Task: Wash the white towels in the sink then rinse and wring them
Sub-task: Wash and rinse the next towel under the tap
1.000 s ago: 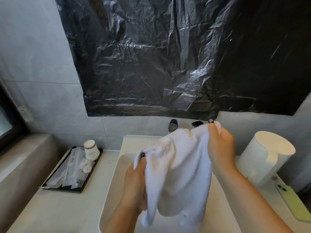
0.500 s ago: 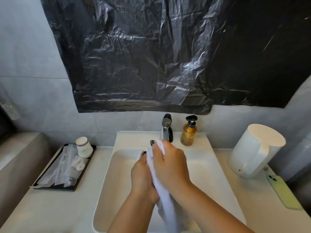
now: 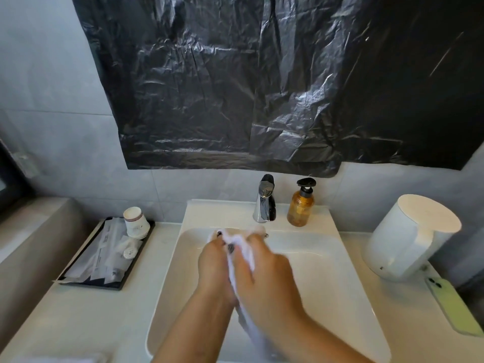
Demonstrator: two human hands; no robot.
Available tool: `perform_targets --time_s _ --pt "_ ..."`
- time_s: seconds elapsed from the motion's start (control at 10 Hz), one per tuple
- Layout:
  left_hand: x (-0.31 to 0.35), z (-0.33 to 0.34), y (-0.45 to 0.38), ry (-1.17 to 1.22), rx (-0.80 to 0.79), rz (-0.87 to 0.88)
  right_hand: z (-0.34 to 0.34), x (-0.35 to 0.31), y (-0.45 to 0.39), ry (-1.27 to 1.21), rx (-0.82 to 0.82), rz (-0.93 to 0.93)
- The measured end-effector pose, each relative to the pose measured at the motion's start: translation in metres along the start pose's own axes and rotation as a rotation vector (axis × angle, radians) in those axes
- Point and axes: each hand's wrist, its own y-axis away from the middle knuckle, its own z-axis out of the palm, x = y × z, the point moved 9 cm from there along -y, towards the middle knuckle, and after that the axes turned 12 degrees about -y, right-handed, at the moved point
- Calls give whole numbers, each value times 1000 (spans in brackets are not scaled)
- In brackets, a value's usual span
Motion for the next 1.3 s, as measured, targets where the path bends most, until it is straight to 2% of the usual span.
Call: perform_targets --time_s 0.1,0.2,0.3,0.4,0.5,0.6,0.7,0.8,0.9,1.0,1.1,1.2,1.3 --pt "7 -33 -13 35 188 202 1 -6 6 48 29 -93" --pt "-1 -25 -13 -55 253 130 -7 30 -28 -47 51 120" --pt "3 -18 -7 -55 274 130 -17 59 -58 -103 68 260" --pt "-6 -24 -9 -69 266 69 -5 59 -40 -64 13 270" --pt "-9 -41 -8 24 335 63 22 32 3 34 -107 118" --pt "-19 -34 -1 -31 329 -17 15 79 -12 -92 -28 287" --pt "-18 -19 5 -129 197 -36 -10 132 -29 -152 62 483" --pt "4 -49 7 -388 269 55 -26 145 -31 -310 79 512" --pt "19 -99 -2 -926 513 77 -40 133 -35 -550 41 486" --pt "7 -106 -9 -1311 512 28 -38 105 -38 -631 -79 420" --pt "9 -67 -9 -1235 398 312 -17 73 -36 -532 -268 286" --pt "5 -21 -6 -1025 78 462 -7 58 -38 -384 -307 166" --pt "5 -20 -3 -824 44 386 -27 61 -49 -410 -163 112"
